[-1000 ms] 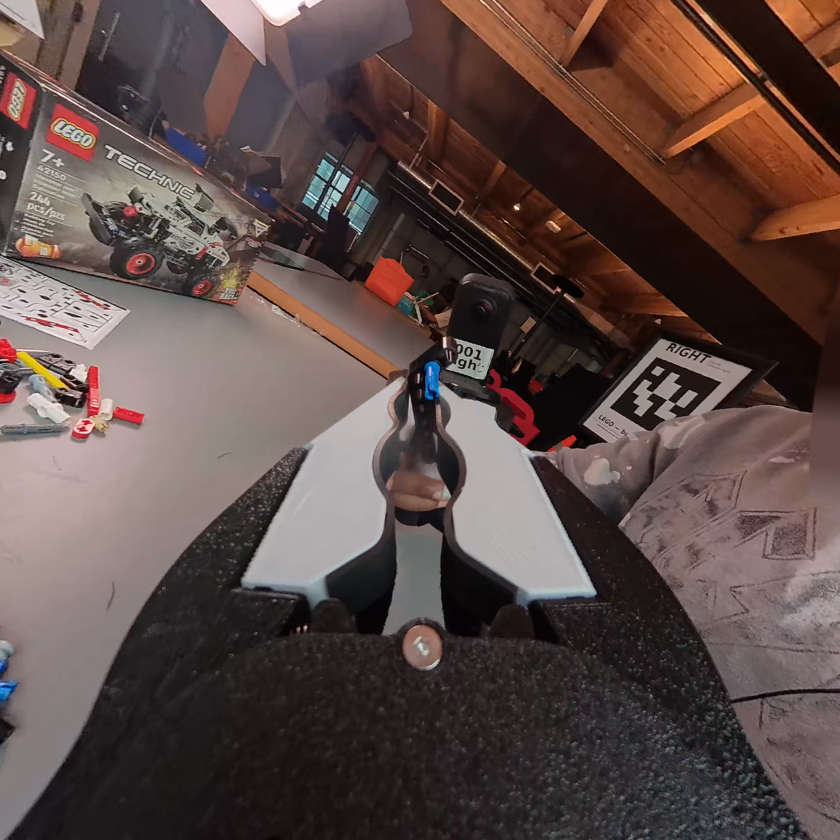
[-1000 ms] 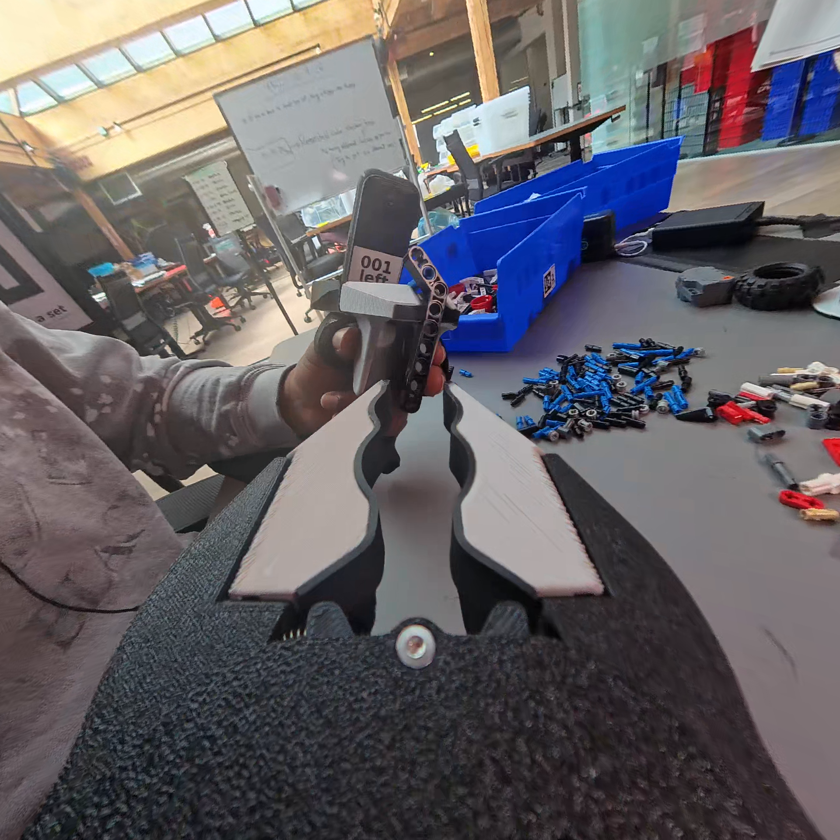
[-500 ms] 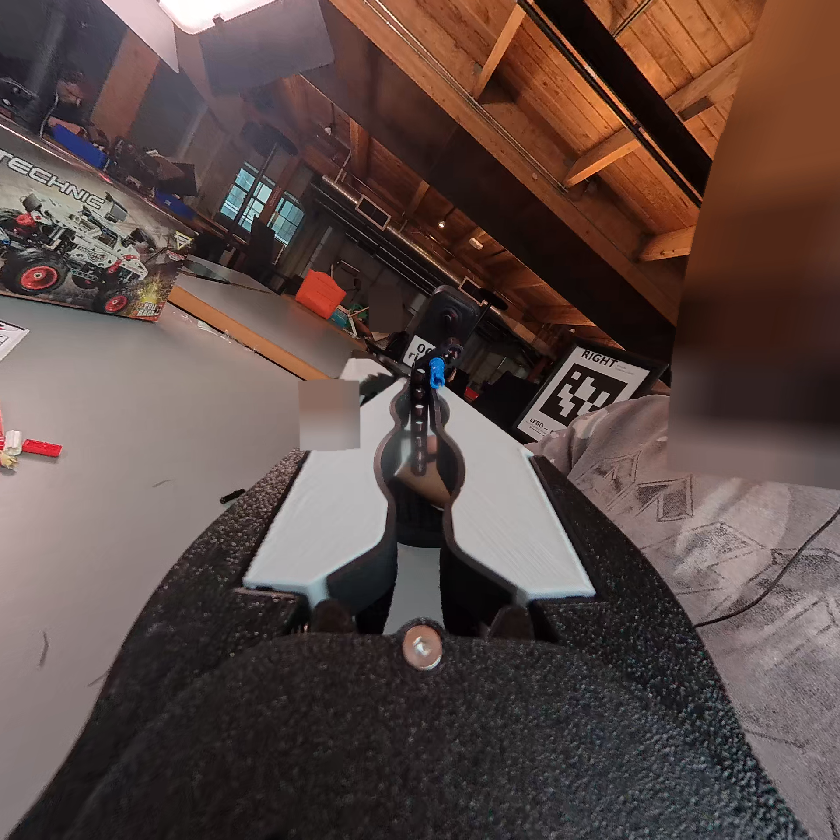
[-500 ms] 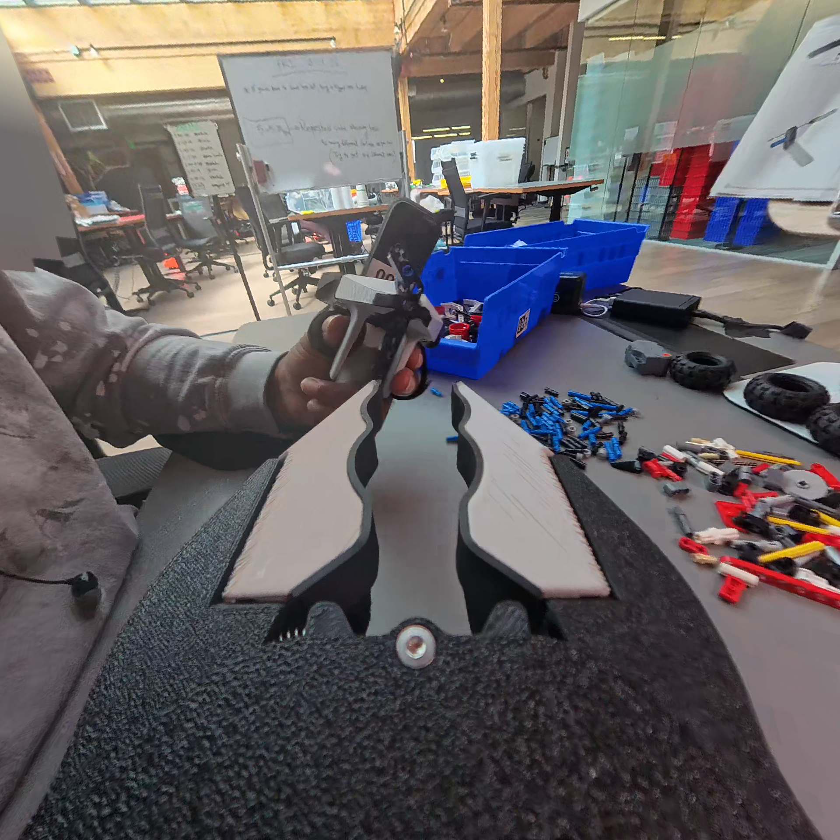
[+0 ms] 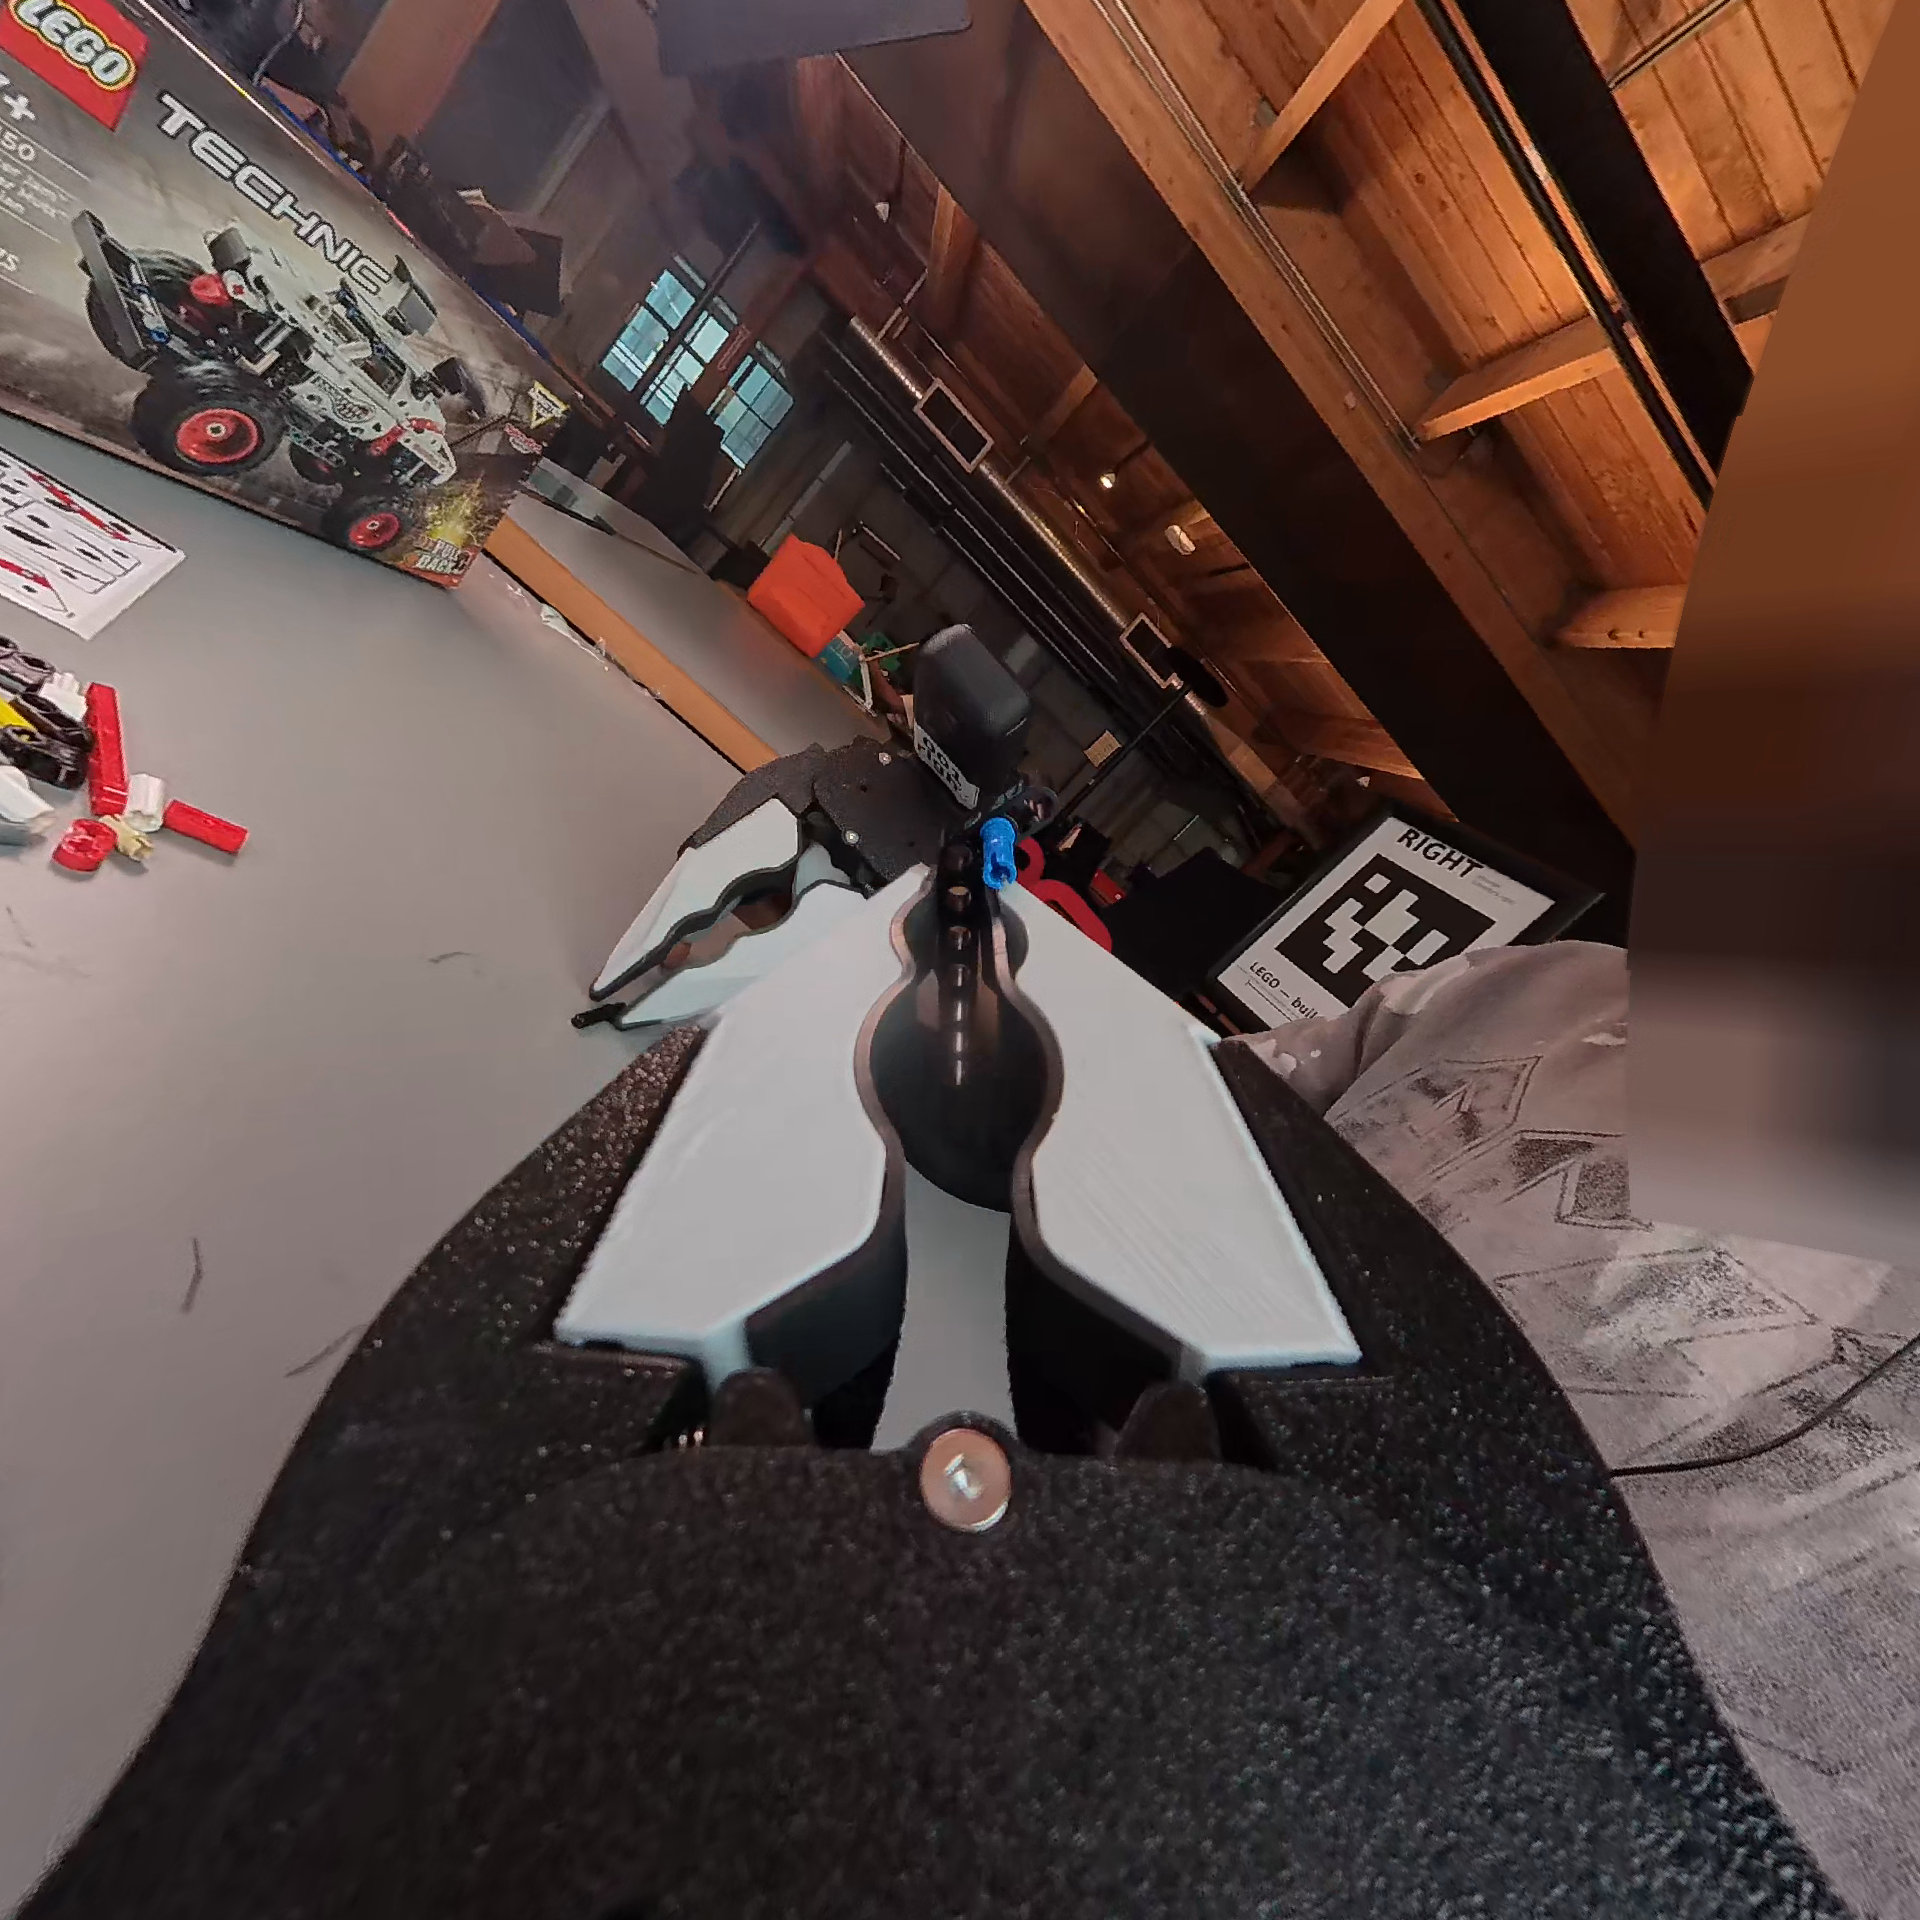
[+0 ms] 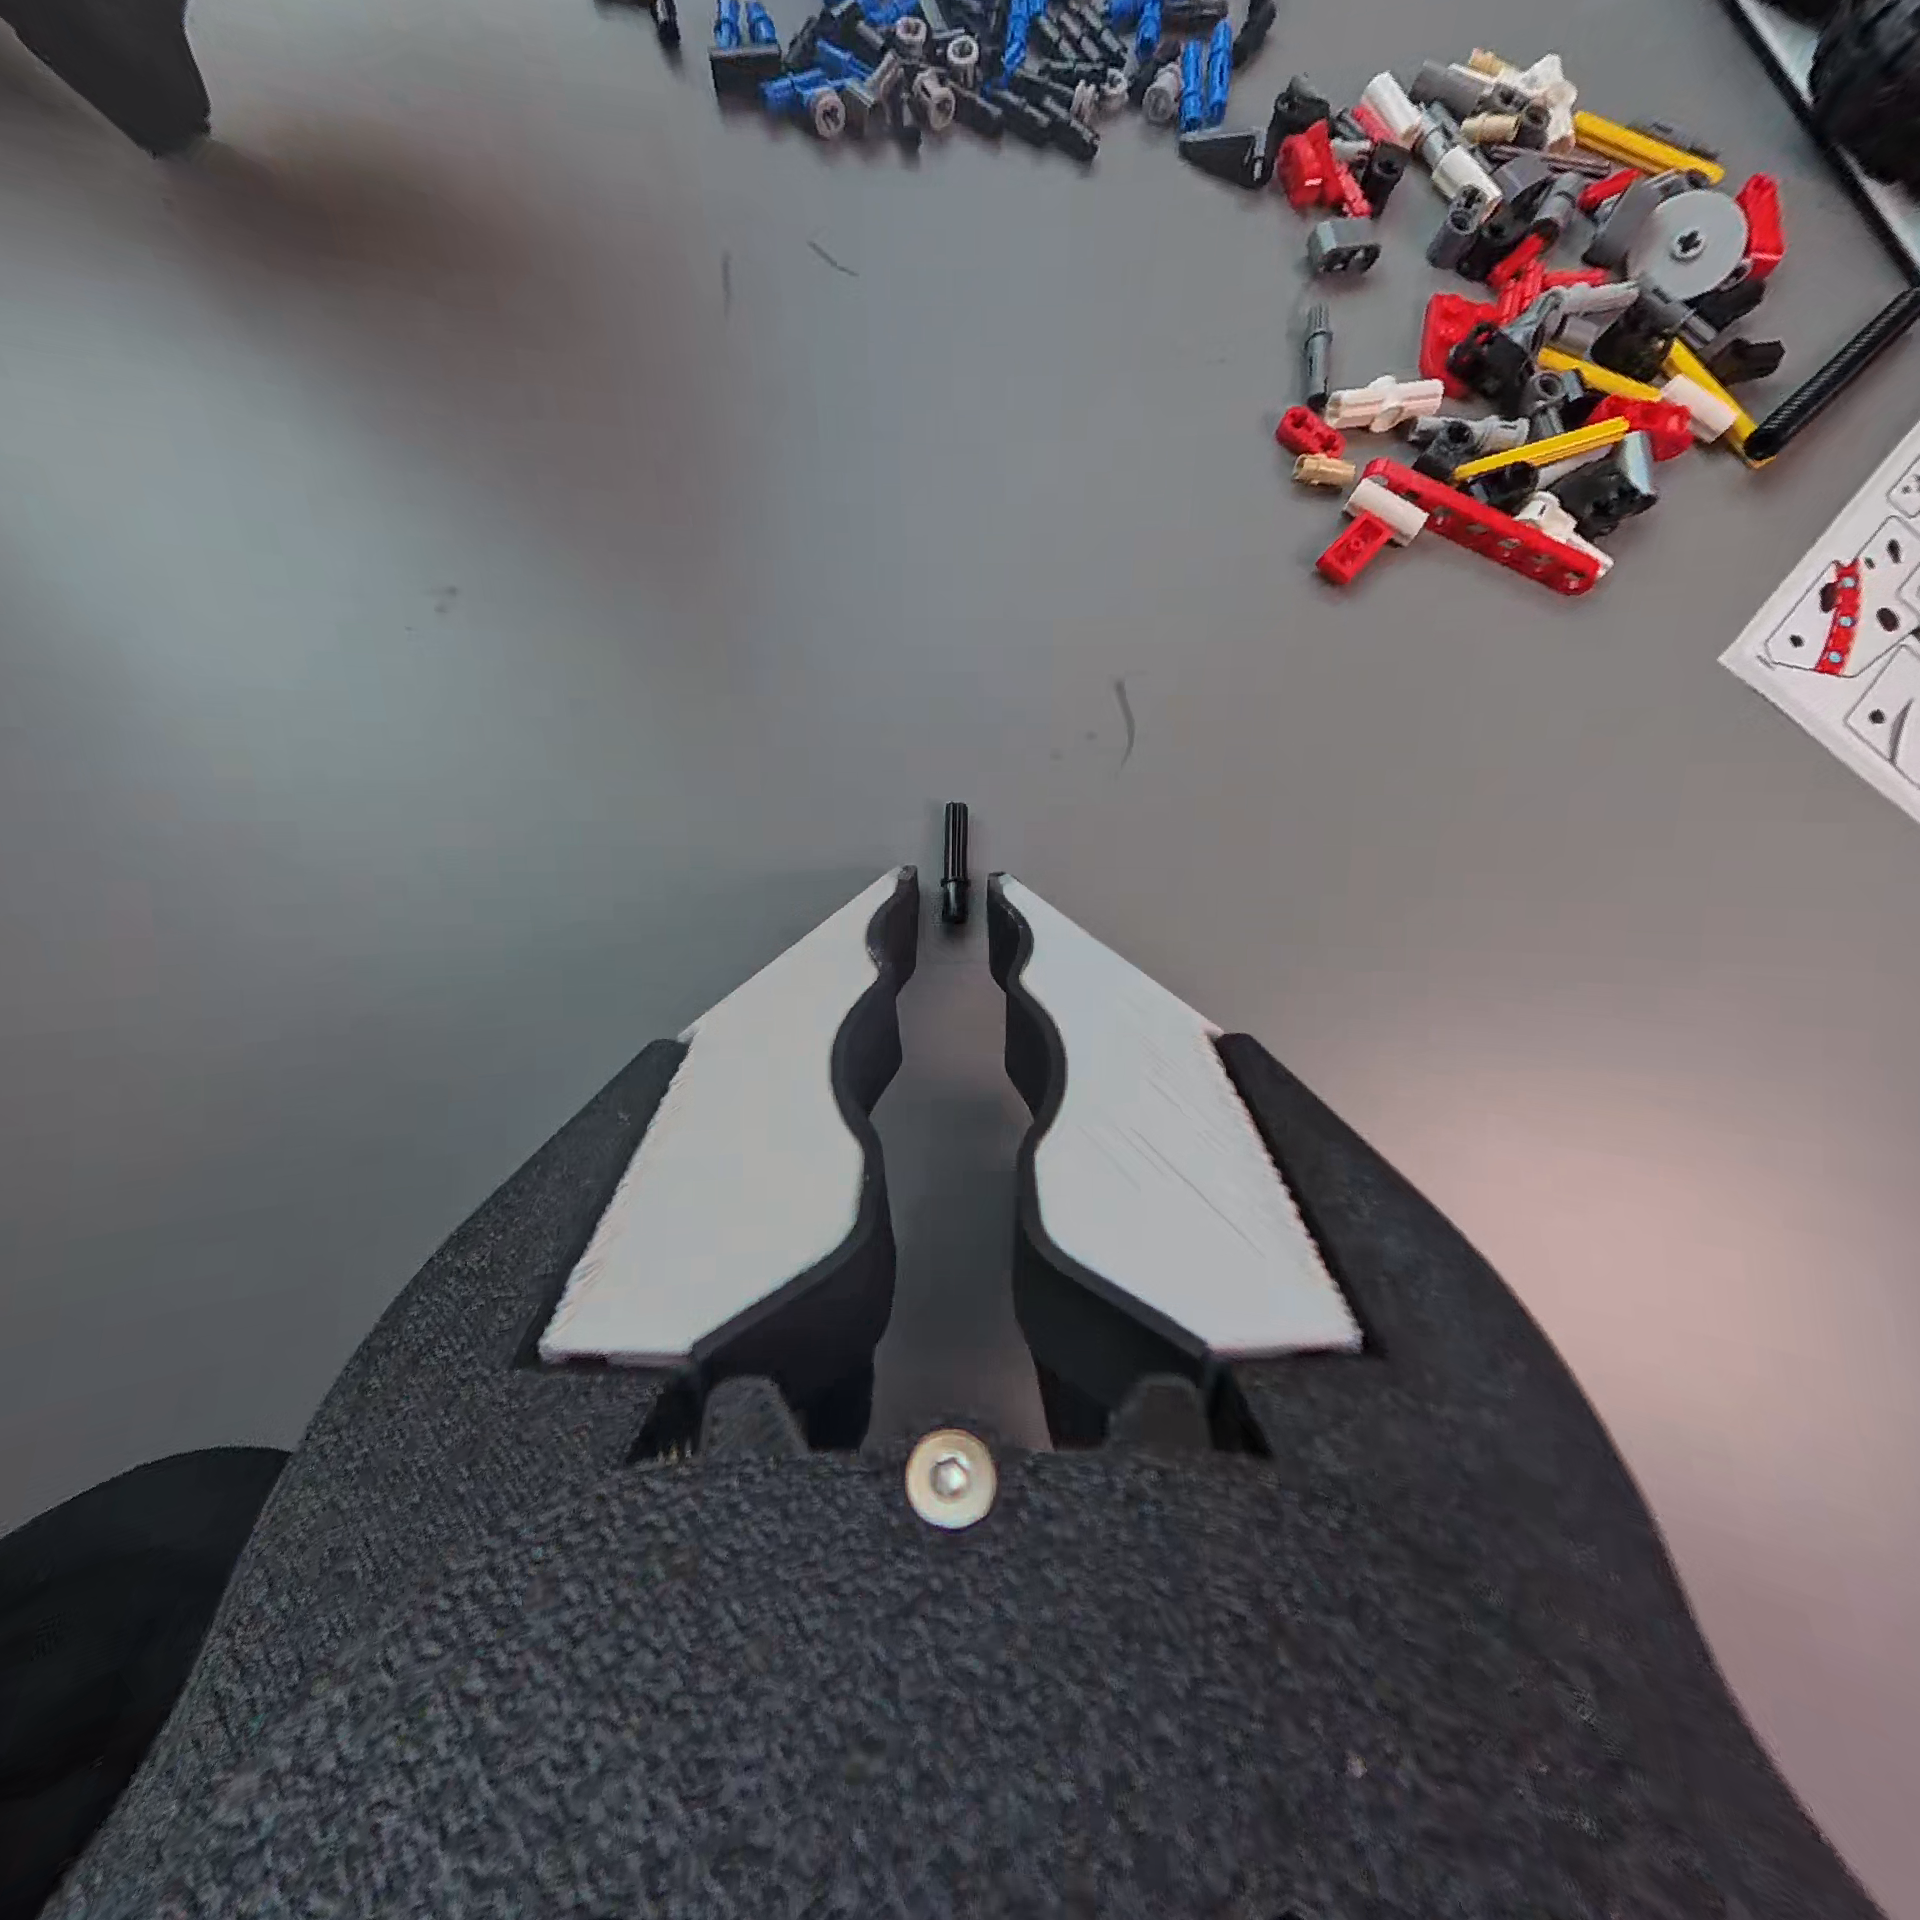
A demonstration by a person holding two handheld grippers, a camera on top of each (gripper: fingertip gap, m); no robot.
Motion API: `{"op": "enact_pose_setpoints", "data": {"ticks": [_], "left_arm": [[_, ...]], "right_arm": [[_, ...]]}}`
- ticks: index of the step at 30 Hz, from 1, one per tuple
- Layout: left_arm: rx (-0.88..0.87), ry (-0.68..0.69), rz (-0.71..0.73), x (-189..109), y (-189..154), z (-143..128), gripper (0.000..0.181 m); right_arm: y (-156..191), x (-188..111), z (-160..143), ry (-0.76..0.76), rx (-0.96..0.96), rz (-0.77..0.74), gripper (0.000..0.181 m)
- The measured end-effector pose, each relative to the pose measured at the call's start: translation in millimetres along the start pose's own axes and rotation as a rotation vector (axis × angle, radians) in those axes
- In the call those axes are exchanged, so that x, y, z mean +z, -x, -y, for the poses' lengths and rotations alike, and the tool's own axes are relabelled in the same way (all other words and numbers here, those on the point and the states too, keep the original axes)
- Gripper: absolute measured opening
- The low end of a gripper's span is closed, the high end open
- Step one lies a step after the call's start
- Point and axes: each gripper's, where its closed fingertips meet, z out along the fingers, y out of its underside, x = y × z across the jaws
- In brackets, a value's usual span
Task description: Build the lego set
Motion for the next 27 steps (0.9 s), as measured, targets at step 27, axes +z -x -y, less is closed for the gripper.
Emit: {"op": "enact_pose_setpoints", "data": {"ticks": [27], "left_arm": [[0.13,0.467,0.128,-7.8,13.1,-54.9,0.006]], "right_arm": [[77.0,-27.2,119.0,-0.452,-0.251,0.015,0.004]]}}
